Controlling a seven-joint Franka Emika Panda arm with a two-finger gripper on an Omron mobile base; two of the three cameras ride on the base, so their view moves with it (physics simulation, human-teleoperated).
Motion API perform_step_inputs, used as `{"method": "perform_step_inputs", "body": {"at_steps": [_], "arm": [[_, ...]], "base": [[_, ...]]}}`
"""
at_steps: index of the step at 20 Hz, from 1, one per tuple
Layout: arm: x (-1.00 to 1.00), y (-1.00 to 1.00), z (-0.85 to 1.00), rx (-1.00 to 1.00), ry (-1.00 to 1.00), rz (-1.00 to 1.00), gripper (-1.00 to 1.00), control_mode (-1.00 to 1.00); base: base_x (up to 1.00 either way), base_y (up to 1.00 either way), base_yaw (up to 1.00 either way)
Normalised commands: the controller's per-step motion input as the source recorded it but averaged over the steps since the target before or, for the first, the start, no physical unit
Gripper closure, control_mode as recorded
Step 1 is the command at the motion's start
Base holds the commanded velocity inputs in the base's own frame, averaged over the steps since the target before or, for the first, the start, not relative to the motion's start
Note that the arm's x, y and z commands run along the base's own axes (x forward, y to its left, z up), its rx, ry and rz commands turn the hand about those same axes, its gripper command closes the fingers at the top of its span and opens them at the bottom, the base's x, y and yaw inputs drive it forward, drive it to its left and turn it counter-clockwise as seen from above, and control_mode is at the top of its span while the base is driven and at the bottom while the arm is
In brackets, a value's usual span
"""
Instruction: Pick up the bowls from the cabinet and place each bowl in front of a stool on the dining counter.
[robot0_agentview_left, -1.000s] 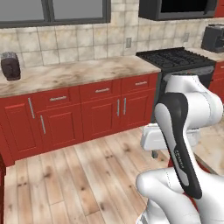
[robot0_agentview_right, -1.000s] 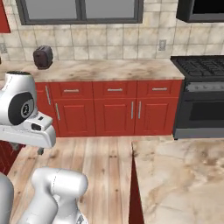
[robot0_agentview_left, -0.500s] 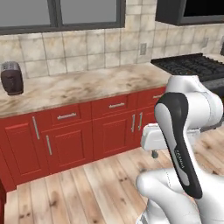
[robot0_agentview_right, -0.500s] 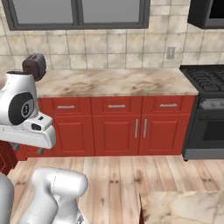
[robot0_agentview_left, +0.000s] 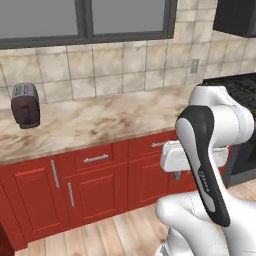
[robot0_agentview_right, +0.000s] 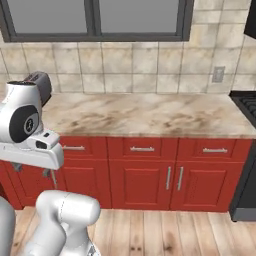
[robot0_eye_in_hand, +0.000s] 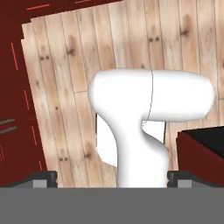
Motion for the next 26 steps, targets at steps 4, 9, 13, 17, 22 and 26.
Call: {"method": "perform_step_inputs", "body": {"at_steps": [4,9,13,17,22,26], "arm": [[0.0,0.0,0.0,0.0,0.0,0.0,-1.0,1.0],[0.0,0.0,0.0,0.0,0.0,0.0,-1.0,1.0],[0.0,0.0,0.0,0.0,0.0,0.0,-1.0,1.0],[0.0,0.0,0.0,0.0,0.0,0.0,-1.0,1.0],[0.0,0.0,0.0,0.0,0.0,0.0,-1.0,1.0],[0.0,0.0,0.0,0.0,0.0,0.0,-1.0,1.0]], "base": [[0.94,0.39,0.43],[0.84,0.4,0.49],[0.38,0.45,0.55],[0.01,0.4,0.56],[0.05,0.24,0.67],[0.19,0.02,0.79]]}}
